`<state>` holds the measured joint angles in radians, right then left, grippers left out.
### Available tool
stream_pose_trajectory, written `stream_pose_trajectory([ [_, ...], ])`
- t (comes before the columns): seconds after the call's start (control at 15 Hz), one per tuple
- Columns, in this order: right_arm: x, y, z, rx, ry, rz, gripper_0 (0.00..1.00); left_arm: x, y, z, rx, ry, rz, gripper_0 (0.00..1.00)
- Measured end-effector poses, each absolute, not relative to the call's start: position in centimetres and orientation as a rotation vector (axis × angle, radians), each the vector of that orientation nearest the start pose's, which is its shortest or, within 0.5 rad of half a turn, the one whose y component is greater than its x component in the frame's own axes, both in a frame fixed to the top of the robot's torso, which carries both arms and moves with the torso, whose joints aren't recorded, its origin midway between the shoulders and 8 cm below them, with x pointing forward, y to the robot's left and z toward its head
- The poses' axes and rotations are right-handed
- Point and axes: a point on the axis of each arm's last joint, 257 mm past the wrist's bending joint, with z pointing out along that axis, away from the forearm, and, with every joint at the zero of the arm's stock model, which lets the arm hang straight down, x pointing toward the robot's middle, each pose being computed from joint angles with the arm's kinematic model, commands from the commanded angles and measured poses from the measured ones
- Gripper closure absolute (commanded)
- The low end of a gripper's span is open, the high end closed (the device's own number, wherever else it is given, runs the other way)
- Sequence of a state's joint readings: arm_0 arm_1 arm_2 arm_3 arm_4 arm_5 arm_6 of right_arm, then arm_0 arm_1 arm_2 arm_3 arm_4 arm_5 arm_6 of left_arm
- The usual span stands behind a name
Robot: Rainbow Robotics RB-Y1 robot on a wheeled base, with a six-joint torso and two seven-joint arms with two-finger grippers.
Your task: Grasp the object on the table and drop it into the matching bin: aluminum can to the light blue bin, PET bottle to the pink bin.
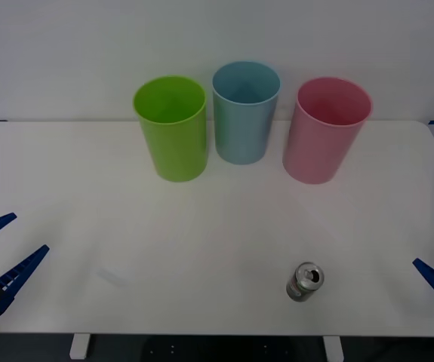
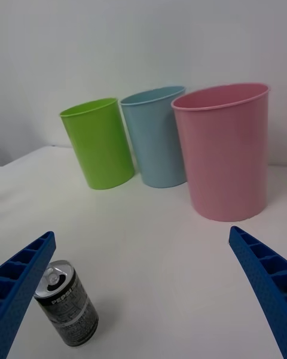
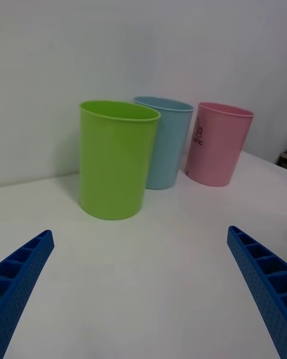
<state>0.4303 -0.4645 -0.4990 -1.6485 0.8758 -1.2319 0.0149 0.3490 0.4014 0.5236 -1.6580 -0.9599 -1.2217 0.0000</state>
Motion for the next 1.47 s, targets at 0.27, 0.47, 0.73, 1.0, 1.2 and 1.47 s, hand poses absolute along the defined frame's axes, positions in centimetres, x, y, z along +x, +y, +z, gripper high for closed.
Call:
stream_pose_trajectory([
  [0.27, 30.3, -33.8, -18.7, -0.491, 1.499, 0.614, 0.0, 34.2, 33.0, -16.9, 0.465, 1.441, -0.567, 0.0],
  [0.47, 29.2, -33.9, -20.4, -0.537, 1.503, 0.612, 0.0, 34.2, 33.0, -16.9, 0.465, 1.441, -0.567, 0.0],
  [0.73, 28.3, -34.1, -22.4, -0.63, 1.491, 0.557, 0.0, 34.2, 33.0, -16.9, 0.465, 1.441, -0.567, 0.0],
  [1.0, 27.9, -33.6, -24.1, -0.678, 1.502, 0.553, 0.0, 34.2, 33.0, -16.9, 0.465, 1.441, -0.567, 0.0],
  [1.2, 27.7, -32.7, -25.5, -0.713, 1.528, 0.583, 0.0, 34.2, 33.0, -16.9, 0.465, 1.441, -0.567, 0.0],
  [1.47, 28.0, -31.1, -26.7, -0.761, 1.534, 0.598, 0.0, 34.2, 33.0, -16.9, 0.465, 1.441, -0.567, 0.0],
])
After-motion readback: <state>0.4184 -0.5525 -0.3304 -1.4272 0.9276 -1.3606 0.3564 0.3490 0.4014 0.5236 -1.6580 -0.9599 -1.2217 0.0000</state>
